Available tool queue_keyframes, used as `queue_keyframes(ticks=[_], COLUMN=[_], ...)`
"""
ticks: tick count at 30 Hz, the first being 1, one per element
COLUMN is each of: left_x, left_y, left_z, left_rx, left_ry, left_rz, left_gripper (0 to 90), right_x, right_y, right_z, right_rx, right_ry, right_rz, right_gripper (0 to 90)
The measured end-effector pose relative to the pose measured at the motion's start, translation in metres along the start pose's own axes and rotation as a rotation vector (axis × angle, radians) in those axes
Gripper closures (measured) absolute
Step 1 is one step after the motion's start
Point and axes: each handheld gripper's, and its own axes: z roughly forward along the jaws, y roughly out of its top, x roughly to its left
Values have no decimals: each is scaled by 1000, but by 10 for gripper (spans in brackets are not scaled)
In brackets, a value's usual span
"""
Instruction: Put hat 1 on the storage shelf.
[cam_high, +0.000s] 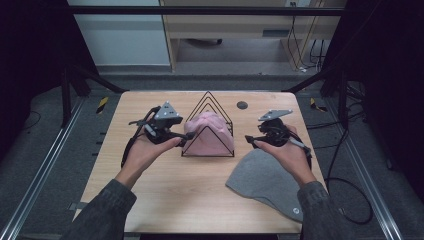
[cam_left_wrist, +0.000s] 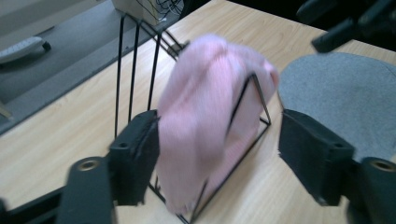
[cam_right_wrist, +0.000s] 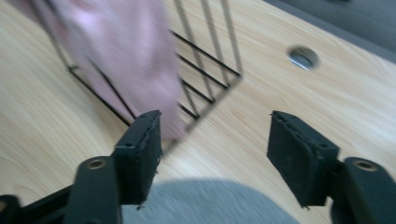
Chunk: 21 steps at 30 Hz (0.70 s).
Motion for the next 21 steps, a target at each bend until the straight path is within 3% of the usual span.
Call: queue_keyframes(ticks=[4, 8, 13, 21], left_x=[-5, -5, -2, -2], left_y=[-32, -57, -80, -106], left_z=[-5, -7, -11, -12], left_rx=[29, 49, 73, 136], left_ry=[3, 7, 15, 13], left_rz=[-25, -61, -98, -131], left_gripper=[184, 139, 123, 113], right_x=[-22, -39, -51, -59], right_y=[-24, -46, -62, -80], right_z=[-5, -6, -3, -1], right_rx=[53, 94, 140, 202], right_ry=[-34, -54, -64, -80], right_rz=[72, 100, 138, 182], right_gripper=[285, 409, 494, 525])
